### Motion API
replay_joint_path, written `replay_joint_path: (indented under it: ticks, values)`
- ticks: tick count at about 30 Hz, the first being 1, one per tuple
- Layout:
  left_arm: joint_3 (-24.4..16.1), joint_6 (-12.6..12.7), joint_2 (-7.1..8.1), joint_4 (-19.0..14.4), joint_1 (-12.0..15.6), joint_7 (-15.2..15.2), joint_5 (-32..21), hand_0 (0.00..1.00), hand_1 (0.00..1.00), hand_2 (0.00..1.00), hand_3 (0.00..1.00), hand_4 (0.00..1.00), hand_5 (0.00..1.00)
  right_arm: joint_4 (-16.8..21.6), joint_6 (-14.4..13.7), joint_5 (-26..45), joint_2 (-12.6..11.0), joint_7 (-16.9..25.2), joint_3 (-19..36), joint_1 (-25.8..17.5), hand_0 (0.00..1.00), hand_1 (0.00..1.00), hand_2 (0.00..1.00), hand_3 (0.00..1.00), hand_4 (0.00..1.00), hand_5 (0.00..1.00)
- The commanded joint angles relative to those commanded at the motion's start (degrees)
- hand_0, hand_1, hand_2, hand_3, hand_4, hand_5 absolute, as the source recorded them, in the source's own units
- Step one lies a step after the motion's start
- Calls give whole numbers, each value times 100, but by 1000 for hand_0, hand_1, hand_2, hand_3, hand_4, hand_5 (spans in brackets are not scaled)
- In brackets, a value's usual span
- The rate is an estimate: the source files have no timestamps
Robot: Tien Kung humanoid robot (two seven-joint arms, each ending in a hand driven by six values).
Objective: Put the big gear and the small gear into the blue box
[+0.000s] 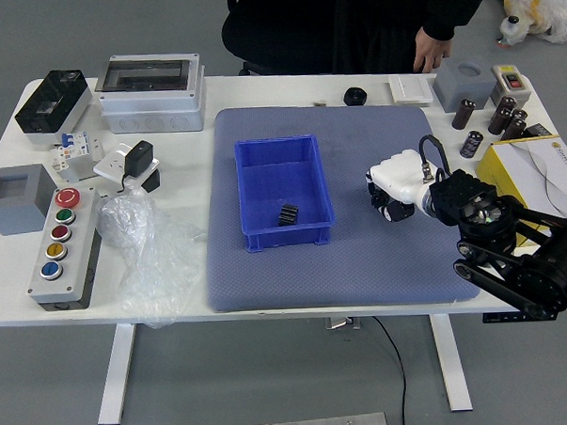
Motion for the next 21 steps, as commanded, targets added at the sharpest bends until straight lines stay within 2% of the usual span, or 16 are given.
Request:
replay_joint_path:
  ticks: [8,15,21]
  values:
    - [-34,-3,15,-2,3,2,15,858,836,838,846,753,689,210,86,-58,-279,-38,206,30,572,436,517,607,465,144]
    - [-59,-2,34,-2,11,6,24,858,836,838,846,753,690,544,173,-140,-530,-93,417,66,573,439,517,609,459,147]
    - [-83,-2,64,-2,13,12,30,858,835,838,846,753,690,826,290,-174,-658,-150,443,195,575,440,517,609,455,147]
